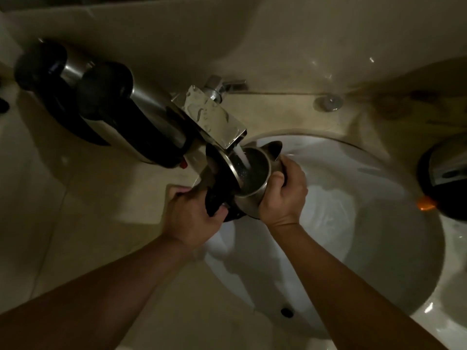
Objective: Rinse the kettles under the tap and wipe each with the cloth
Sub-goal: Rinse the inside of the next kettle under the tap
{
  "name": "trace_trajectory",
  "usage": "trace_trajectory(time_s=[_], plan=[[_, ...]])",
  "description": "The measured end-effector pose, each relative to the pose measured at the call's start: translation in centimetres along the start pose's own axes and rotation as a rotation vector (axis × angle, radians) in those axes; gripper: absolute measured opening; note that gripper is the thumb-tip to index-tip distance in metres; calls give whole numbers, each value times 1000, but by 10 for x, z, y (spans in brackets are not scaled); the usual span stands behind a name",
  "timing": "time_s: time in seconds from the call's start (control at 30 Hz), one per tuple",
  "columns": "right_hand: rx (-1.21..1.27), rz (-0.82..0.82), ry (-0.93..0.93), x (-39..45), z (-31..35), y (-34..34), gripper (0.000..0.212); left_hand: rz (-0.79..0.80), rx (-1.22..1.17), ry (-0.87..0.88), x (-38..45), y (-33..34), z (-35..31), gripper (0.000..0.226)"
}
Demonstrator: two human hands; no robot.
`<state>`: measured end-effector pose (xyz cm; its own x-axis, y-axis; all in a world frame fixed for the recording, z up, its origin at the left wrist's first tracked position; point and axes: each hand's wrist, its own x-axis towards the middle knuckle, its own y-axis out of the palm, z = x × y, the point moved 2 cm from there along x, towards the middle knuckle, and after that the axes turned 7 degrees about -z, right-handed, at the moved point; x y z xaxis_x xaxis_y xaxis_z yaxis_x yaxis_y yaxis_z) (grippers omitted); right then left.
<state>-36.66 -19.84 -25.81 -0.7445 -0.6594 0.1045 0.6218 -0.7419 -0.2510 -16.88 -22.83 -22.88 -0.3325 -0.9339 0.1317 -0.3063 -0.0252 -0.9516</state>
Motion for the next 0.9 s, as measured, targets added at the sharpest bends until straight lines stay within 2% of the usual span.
trace_trajectory(time_s=[0.23, 0.37, 0.47, 0.5, 0.57, 0.63, 0.7, 0.77, 0.83, 0.9], plan=[[-9, -17, 22, -2, 3, -3, 45, -15, 23, 4, 0, 1, 0, 22], [-64, 92, 31, -3, 7, -6, 40, 14, 10, -17, -5, 5, 6, 23], [-117, 142, 229, -1, 19, -20, 28, 42, 10, -19, -10, 6, 5, 24], [-128, 110, 309, 2, 25, -28, 28, 55, 28, -19, -17, 8, 5, 27], [-78, 117, 352, 33, 53, -29, 37, 47, 76, -19, -11, 5, 7, 34], [17, 237, 331, 66, 83, -18, 39, 58, 90, 1, -7, 6, 8, 36], [57, 452, 277, 93, 116, 6, 46, 55, 83, 19, -3, 3, 8, 33], [18, 627, 222, 101, 143, 24, 38, 70, 82, 47, -2, 1, 8, 31], [-41, 666, 168, 100, 150, 33, 23, 76, 72, 62, -2, -1, 6, 29], [-117, 659, 111, 98, 157, 28, 31, 62, 70, 75, -1, -3, 5, 27]])
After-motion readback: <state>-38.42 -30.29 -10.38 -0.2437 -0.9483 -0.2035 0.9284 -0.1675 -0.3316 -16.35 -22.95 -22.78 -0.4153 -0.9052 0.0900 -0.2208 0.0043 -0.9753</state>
